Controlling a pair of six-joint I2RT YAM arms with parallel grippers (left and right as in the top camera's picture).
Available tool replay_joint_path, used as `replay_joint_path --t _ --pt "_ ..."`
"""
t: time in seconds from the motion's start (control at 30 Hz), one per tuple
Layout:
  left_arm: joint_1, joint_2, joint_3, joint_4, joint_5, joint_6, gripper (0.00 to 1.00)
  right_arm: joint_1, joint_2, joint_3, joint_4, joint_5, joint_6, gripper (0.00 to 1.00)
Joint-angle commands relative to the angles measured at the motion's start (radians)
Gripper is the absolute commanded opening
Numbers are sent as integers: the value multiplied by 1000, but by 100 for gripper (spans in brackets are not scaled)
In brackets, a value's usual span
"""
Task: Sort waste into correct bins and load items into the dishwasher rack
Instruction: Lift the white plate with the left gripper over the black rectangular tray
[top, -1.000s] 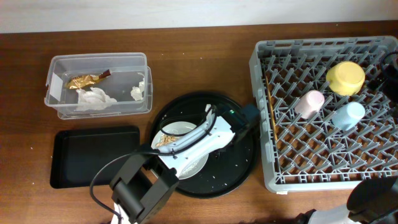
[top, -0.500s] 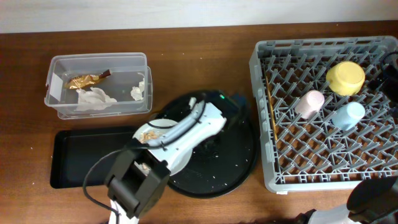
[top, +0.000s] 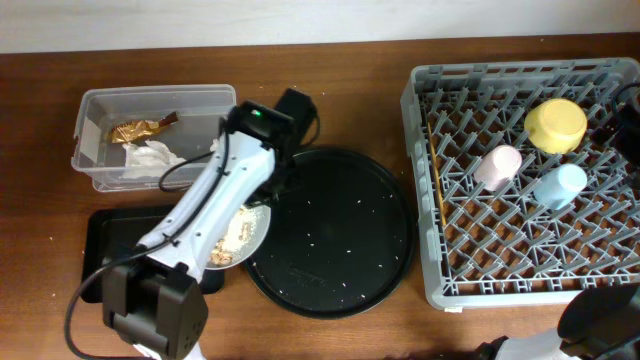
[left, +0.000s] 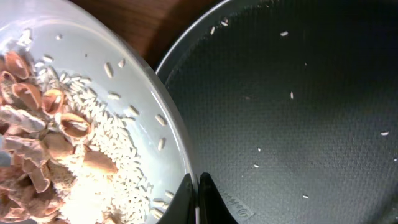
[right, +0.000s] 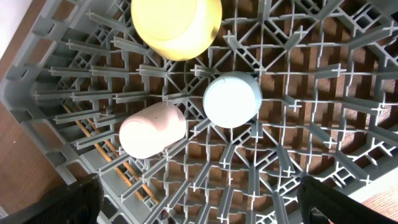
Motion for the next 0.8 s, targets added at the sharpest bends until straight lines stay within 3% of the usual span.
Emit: replay_joint_path --t 0.0,0.27,0.77 --pt "95 -32 17 15 130 108 1 5 -7 14 0 -2 -3 98" --pt "269 -32 17 26 305 235 2 5 -7 14 0 -2 -3 98" --pt "482 -32 13 49 474 371 1 5 -7 14 0 -2 -3 98"
